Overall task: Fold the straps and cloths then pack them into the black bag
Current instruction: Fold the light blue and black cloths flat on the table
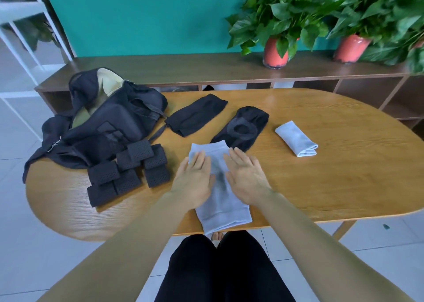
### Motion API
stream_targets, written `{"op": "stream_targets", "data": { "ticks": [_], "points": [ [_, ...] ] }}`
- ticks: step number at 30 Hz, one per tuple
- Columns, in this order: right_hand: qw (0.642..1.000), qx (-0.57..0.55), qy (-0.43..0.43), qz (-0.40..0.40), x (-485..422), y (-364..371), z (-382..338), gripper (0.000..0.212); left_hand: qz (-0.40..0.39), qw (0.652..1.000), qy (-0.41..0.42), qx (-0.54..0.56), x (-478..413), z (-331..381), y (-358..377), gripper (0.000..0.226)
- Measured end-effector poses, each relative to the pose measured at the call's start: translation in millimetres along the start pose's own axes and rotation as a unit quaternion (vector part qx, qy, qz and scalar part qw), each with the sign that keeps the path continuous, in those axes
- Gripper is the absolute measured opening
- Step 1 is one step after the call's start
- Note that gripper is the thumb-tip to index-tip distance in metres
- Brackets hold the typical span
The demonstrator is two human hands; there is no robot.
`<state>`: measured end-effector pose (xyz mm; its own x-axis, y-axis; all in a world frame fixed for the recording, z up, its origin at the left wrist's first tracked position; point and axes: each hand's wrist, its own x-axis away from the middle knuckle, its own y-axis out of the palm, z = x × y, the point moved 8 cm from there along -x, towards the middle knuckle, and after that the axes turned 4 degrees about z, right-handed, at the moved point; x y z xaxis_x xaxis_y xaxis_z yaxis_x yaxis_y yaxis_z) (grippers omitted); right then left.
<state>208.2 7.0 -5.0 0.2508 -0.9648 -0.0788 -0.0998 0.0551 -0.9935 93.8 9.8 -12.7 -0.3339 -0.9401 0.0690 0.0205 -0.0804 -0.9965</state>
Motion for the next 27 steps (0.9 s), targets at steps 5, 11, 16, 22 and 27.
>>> {"op": "stream_targets", "data": {
  "ticks": [5, 11, 16, 22, 27],
  "points": [
    [1.000, 0.005, -0.004, 0.004, -6.2, 7.2, -7.1, 0.056, -0.059, 0.998, -0.021, -0.028, -6.1, -9.1, 20.4, 0.092],
    [0.997, 0.016, -0.028, -0.066, -20.1, 38.9, -7.2, 0.064, -0.064, 0.994, 0.038, -0.075, -10.2, -10.4, 25.5, 0.120],
    [0.997, 0.024, -0.036, -0.063, -28.4, 48.3, 5.8, 0.085, -0.032, 0.995, 0.024, -0.095, -11.0, -7.8, 27.8, 0.120],
    [0.997, 0.038, -0.047, -0.050, -32.1, 44.6, 20.5, 0.079, -0.037, 0.995, -0.002, -0.089, -10.1, -11.3, 32.6, 0.122],
    [0.997, 0.047, -0.015, -0.059, -27.4, 35.2, 38.4, 0.067, -0.041, 0.993, -0.009, -0.107, -11.0, -11.8, 29.5, 0.119]
  ]
}}
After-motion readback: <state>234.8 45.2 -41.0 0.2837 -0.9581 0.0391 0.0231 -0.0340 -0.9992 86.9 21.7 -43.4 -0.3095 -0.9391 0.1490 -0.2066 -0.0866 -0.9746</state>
